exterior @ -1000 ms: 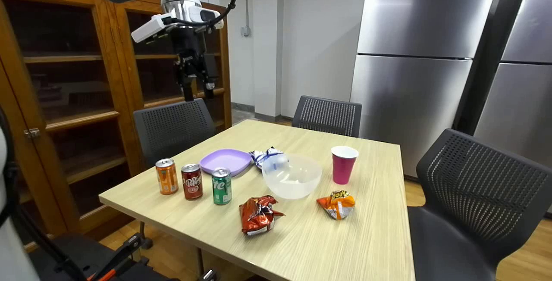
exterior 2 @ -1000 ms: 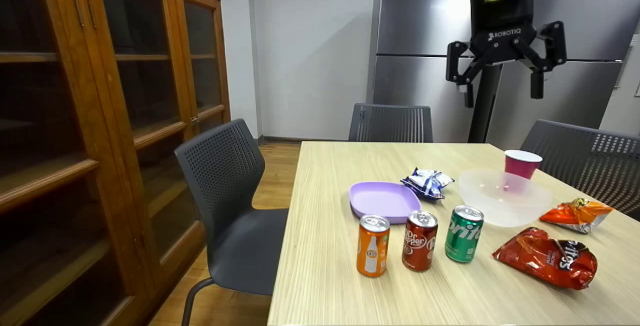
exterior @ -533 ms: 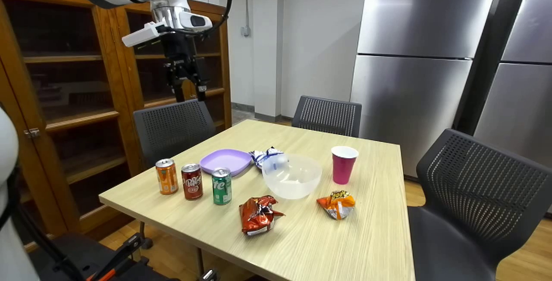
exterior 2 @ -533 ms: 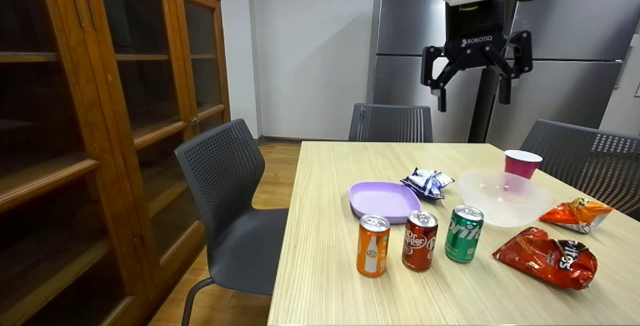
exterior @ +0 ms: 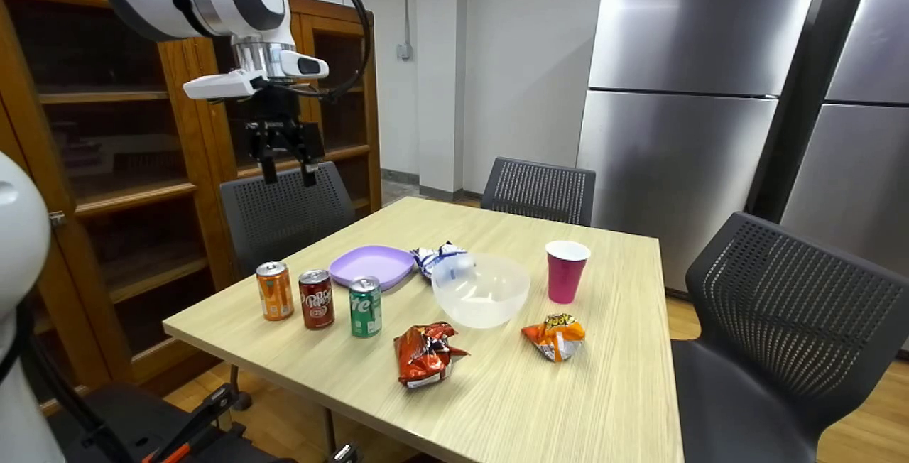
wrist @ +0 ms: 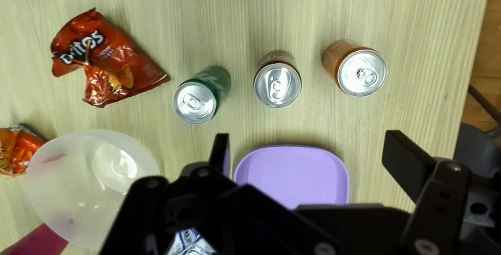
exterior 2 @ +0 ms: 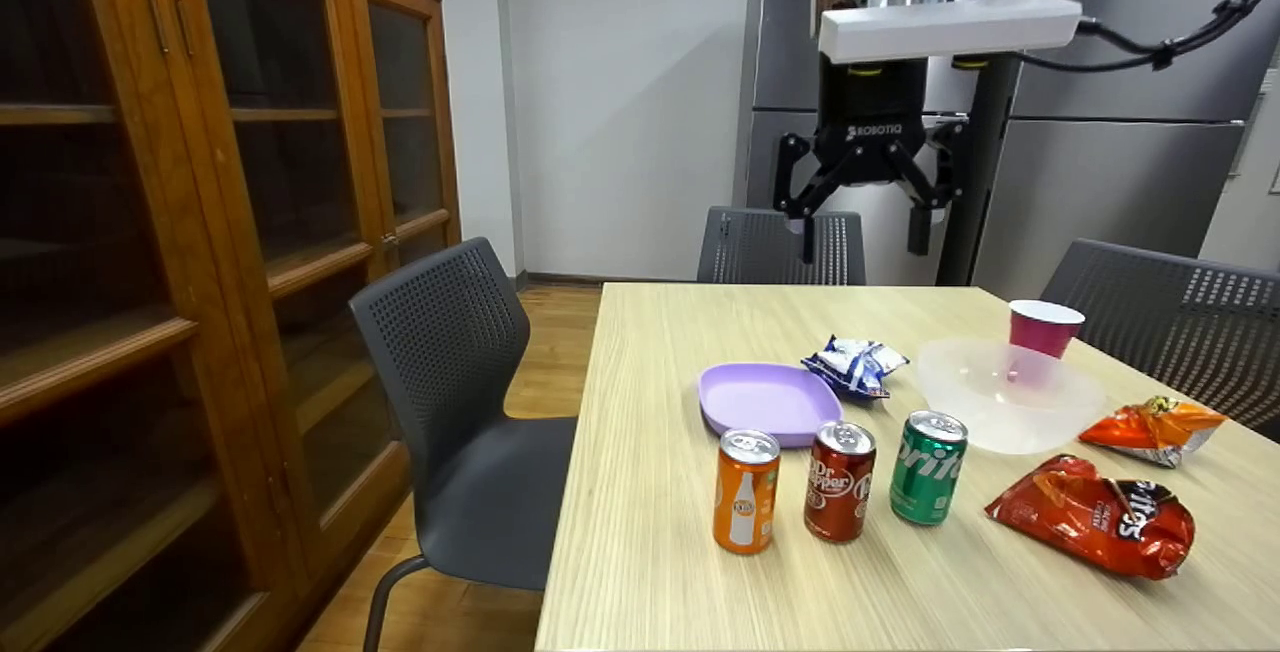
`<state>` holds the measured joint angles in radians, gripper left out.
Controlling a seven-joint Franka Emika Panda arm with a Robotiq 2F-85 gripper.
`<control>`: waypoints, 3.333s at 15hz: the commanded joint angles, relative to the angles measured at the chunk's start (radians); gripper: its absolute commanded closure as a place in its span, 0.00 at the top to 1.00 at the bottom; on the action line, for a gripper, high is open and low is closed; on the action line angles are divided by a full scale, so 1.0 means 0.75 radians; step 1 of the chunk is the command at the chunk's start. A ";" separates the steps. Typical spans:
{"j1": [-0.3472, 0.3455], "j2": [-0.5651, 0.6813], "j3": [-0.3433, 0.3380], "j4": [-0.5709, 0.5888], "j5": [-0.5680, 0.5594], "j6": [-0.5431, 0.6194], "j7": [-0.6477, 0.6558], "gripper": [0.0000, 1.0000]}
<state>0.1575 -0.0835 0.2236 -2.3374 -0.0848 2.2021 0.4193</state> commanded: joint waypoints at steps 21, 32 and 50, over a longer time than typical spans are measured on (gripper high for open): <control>0.199 0.551 -0.036 0.233 -0.026 0.046 -0.033 1.00; 0.248 0.726 -0.075 0.353 -0.025 0.079 -0.040 1.00; 0.269 0.813 -0.112 0.398 -0.006 0.080 -0.034 0.56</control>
<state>0.3421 0.5197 0.1532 -2.0592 -0.0941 2.2726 0.3729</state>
